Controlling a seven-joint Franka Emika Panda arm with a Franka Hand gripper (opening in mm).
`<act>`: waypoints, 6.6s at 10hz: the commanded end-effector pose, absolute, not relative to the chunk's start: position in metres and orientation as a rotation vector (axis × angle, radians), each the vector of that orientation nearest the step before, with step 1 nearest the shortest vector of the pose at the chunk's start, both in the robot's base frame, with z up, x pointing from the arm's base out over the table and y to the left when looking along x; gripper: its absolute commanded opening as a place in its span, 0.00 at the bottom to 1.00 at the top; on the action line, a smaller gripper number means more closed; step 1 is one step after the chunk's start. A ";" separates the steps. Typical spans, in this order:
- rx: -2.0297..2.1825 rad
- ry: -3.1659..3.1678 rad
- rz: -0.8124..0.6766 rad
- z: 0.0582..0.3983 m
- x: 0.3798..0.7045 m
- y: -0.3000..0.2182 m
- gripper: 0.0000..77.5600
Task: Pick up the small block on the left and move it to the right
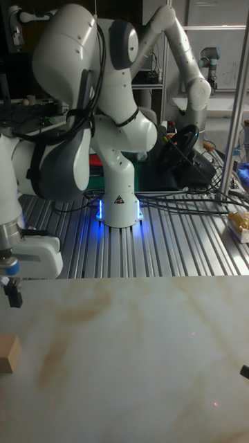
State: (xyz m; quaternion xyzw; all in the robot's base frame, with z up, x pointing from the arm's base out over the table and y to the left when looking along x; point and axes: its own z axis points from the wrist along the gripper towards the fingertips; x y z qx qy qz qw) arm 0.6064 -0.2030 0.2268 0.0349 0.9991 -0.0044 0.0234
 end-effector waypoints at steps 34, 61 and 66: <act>0.158 3.090 0.005 0.174 0.621 -0.260 0.00; 0.179 3.114 0.028 0.139 0.630 -0.268 0.00; 0.142 3.113 0.003 0.139 0.630 -0.268 0.00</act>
